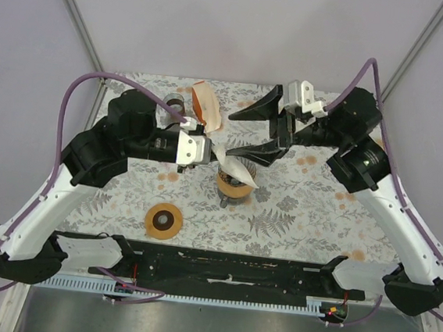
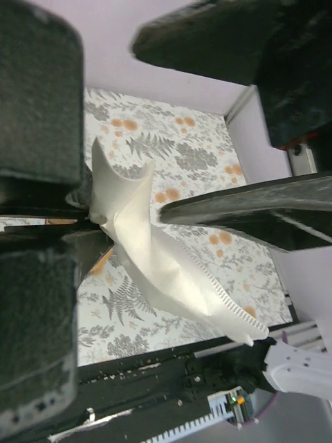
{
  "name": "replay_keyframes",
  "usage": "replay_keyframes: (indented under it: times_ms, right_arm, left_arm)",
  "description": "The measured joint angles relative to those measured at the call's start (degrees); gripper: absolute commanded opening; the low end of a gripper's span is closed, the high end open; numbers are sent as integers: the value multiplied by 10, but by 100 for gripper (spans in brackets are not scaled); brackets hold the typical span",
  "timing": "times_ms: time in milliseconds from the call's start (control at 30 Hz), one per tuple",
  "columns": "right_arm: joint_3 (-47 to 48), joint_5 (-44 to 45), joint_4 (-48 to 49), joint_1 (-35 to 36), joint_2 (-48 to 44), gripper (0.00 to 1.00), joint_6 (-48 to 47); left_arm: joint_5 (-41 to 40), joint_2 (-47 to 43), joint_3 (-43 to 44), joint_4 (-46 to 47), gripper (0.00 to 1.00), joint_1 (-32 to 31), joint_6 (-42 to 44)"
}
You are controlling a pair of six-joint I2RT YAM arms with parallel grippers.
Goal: Place the coffee filter in the dripper
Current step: Place the coffee filter in the coffee dripper.
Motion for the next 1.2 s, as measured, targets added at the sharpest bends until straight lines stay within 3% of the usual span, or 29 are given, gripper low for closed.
replay_keyframes:
  times_ms: [100, 200, 267, 400, 533, 600, 700, 800, 867, 933, 1033, 1200]
  right_arm:
    - [6, 48, -74, -6, -30, 68, -39]
    - [12, 79, -142, -8, -63, 52, -75]
    - [13, 89, -186, -8, -85, 49, -95]
    - [12, 76, -233, -5, -108, 58, -110]
    - [12, 99, -259, 17, -111, 73, -113]
    - [13, 112, -274, 34, -102, 73, -115]
    - [15, 141, -301, 67, -80, 57, -123]
    - [15, 162, -324, 87, -59, 28, -131]
    - [16, 169, -334, 90, -52, 16, -131]
    - [16, 172, -339, 90, -51, 14, -131]
    - [16, 174, -341, 90, -55, 0, -131]
    - [16, 209, -341, 90, -71, 0, -131]
  left_arm:
    - [-25, -10, -12, 1, 2, -1, 19]
    - [-52, -21, -24, 5, 2, -1, 52]
    - [-67, -30, -36, 10, 2, -2, 76]
    - [-95, -39, -49, 14, 2, -9, 107]
    - [-129, -38, -52, 24, 2, -24, 121]
    - [-145, -37, -52, 27, 2, -33, 125]
    - [-163, -36, -55, 33, 2, -44, 126]
    - [-177, -35, -55, 39, 2, -49, 127]
    - [-186, -34, -55, 39, 2, -50, 127]
    - [-190, -34, -55, 40, 2, -51, 127]
    - [-198, -34, -59, 41, 2, -52, 127]
    - [-217, -34, -62, 47, 2, -53, 125]
